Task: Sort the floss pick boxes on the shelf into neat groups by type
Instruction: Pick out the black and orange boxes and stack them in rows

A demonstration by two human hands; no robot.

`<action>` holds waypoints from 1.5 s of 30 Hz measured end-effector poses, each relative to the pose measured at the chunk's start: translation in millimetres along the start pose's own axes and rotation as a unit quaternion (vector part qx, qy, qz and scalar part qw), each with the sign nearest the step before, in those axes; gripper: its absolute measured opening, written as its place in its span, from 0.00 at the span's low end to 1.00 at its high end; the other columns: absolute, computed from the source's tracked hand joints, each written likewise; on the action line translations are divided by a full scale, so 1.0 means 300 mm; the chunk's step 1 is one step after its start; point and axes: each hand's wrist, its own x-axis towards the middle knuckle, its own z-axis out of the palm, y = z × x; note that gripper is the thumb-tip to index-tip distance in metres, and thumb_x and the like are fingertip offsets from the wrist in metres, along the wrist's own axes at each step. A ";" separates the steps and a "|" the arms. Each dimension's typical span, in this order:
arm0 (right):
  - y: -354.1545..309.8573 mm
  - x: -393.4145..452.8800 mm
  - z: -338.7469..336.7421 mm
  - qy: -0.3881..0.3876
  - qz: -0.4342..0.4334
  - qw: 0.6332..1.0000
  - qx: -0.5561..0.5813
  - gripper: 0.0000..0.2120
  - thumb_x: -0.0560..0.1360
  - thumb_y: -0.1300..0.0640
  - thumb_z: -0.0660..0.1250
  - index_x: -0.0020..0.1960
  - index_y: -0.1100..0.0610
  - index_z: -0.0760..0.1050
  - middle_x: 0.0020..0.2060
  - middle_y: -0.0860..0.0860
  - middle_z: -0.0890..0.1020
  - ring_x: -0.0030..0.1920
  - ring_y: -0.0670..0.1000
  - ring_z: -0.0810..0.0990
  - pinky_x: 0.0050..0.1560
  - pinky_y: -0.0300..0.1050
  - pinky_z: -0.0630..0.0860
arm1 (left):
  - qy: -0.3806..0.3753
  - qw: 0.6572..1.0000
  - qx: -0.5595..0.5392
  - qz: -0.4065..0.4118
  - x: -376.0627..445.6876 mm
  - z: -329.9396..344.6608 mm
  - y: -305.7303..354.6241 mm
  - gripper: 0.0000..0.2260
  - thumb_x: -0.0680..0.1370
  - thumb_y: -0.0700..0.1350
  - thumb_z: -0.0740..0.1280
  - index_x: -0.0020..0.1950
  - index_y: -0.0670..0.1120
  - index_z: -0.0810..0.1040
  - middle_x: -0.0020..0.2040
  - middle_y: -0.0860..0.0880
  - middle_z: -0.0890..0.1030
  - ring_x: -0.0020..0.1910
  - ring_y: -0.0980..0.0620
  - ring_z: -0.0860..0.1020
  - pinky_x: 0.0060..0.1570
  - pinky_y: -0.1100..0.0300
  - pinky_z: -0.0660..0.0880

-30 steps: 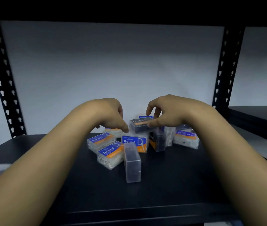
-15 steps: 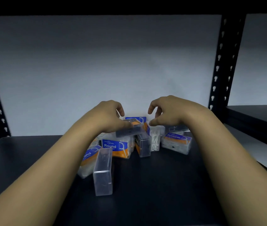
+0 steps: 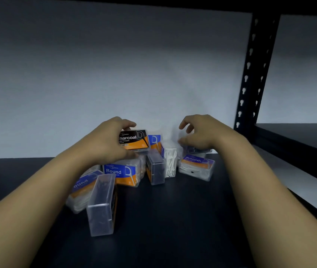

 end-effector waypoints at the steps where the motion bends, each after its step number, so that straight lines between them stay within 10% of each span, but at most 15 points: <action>1: -0.011 0.002 0.008 -0.001 -0.017 1.000 0.003 0.21 0.74 0.48 0.74 0.66 0.47 0.76 0.58 0.47 0.79 0.53 0.50 0.78 0.50 0.44 0.73 | 0.004 1.000 0.007 0.008 0.001 -0.005 0.000 0.35 0.68 0.47 0.81 0.73 0.51 0.74 0.63 0.51 0.74 0.58 0.54 0.75 0.56 0.60 0.71; 8: -0.027 0.003 0.009 0.030 -0.048 0.998 0.028 0.15 0.75 0.58 0.68 0.60 0.48 0.80 0.51 0.47 0.82 0.46 0.47 0.81 0.44 0.42 0.75 | 0.047 0.998 -0.012 0.044 0.004 0.002 -0.030 0.28 0.63 0.39 0.79 0.60 0.53 0.76 0.55 0.52 0.76 0.52 0.51 0.78 0.49 0.56 0.77; 12: -0.102 -0.034 0.000 0.032 -0.105 0.992 0.057 0.03 0.74 0.50 0.74 0.47 0.47 0.84 0.39 0.46 0.83 0.36 0.44 0.80 0.39 0.41 0.74 | 0.063 0.997 -0.026 0.041 0.005 0.013 -0.030 0.27 0.64 0.39 0.80 0.58 0.52 0.73 0.53 0.52 0.79 0.48 0.51 0.79 0.43 0.56 0.77; 16: -0.209 -0.088 0.014 0.005 -0.131 0.991 -0.028 0.11 0.70 0.40 0.76 0.44 0.47 0.83 0.37 0.45 0.82 0.39 0.46 0.81 0.40 0.43 0.77 | 0.062 0.997 -0.015 0.040 0.010 0.013 -0.032 0.33 0.63 0.44 0.83 0.64 0.52 0.74 0.58 0.52 0.77 0.53 0.51 0.77 0.49 0.59 0.74; 22: -0.281 -0.143 0.076 -0.050 -0.098 0.977 -0.180 0.27 0.67 0.33 0.75 0.56 0.51 0.78 0.43 0.48 0.77 0.45 0.53 0.79 0.40 0.46 0.74 | 0.056 0.998 -0.012 0.035 0.007 0.006 -0.039 0.38 0.62 0.47 0.84 0.69 0.52 0.73 0.59 0.50 0.76 0.55 0.51 0.77 0.51 0.58 0.73; 27: -0.299 -0.144 0.112 -0.028 -0.088 0.975 -0.203 0.19 0.72 0.38 0.73 0.47 0.52 0.73 0.36 0.48 0.70 0.42 0.54 0.74 0.37 0.44 0.66 | 0.029 0.997 -0.062 0.031 -0.006 -0.004 -0.046 0.35 0.63 0.45 0.84 0.66 0.55 0.73 0.54 0.53 0.82 0.49 0.53 0.82 0.43 0.61 0.77; 31: -0.287 -0.137 0.098 -0.051 -0.089 0.973 -0.209 0.18 0.74 0.43 0.73 0.59 0.50 0.78 0.50 0.50 0.80 0.46 0.54 0.79 0.43 0.46 0.71 | -0.003 0.997 -0.066 0.040 -0.012 -0.032 -0.062 0.33 0.62 0.48 0.85 0.63 0.59 0.74 0.52 0.56 0.82 0.48 0.55 0.82 0.42 0.60 0.78; 36: -0.247 -0.136 0.044 -0.137 -0.048 0.979 -0.140 0.23 0.69 0.44 0.78 0.62 0.41 0.76 0.37 0.42 0.78 0.31 0.47 0.84 0.34 0.40 0.74 | -0.061 0.994 -0.079 0.049 -0.015 -0.061 -0.097 0.22 0.67 0.46 0.82 0.57 0.59 0.79 0.52 0.55 0.84 0.47 0.53 0.85 0.48 0.47 0.84; 45: -0.228 -0.144 0.004 -0.292 0.003 0.953 -0.080 0.42 0.68 0.56 0.80 0.75 0.36 0.65 0.49 0.53 0.82 0.48 0.53 0.84 0.43 0.49 0.84 | -0.101 0.990 -0.079 0.058 -0.024 -0.085 -0.095 0.17 0.67 0.43 0.80 0.51 0.55 0.79 0.43 0.50 0.87 0.40 0.47 0.86 0.44 0.42 0.84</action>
